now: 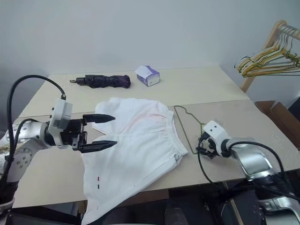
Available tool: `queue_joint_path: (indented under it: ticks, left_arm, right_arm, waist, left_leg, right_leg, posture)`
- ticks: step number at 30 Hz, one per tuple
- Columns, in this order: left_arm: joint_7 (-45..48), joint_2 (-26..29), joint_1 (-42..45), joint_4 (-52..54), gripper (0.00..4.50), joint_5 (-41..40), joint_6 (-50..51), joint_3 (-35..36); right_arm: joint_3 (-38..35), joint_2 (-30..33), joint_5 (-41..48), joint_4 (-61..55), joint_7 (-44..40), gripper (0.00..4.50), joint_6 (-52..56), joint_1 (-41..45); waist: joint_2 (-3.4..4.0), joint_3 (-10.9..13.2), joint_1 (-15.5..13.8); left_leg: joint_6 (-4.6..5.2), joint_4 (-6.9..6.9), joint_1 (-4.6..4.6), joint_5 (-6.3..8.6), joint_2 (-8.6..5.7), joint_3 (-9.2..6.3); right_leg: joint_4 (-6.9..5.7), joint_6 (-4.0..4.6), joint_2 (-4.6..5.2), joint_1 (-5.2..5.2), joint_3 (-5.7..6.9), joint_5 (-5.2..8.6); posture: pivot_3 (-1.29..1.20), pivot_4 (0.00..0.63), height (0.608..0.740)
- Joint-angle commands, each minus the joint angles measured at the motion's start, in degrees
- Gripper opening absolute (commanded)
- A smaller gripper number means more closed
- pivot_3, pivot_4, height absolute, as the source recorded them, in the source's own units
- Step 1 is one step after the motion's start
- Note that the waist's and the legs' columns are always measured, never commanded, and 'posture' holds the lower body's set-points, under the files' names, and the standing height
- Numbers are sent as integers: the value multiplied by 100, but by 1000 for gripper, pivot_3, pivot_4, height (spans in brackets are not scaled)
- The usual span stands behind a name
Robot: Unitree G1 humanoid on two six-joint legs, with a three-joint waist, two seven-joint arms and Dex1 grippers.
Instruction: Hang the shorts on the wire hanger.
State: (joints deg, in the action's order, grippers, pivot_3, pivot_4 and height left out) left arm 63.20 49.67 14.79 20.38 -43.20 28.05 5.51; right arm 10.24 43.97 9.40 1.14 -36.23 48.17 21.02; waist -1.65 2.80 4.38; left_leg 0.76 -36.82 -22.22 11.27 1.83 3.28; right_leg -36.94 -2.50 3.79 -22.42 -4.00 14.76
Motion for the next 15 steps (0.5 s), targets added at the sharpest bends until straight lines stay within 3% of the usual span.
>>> queue_joint_path:
  ticks: [1, 9, 15]
  left_arm:
    - [-21, -30, 100, 124, 4500, -45, 65, 120]
    - [11, -124, 26, 202, 4500, -23, 78, 114]
    - [32, -236, 134, 29, 4500, 100, 0, 81]
  right_arm:
    - [20, -143, -249, 301, 221, 2920, 307, 357]
    - [69, -295, -508, 681, 298, 46, 439, 633]
    - [-360, -325, -912, 1051, 1163, 15, 221, 912]
  waist:
    - [0, 0, -7]
    - [-4, 0, -32]
    - [-4, 1, -37]
  left_leg:
    - [0, 0, -2, 0, -1, 0]
    - [0, 0, -8, 0, -2, -1]
    - [0, -1, -9, 0, -3, -1]
  right_leg:
    - [3, 0, 0, 0, 0, -1]
    - [17, -7, 1, 1, 0, -5]
    - [17, -7, 2, 2, 0, -7]
  posture:
    - [-71, 11, 740]
    - [-53, 16, 740]
    - [-68, 15, 740]
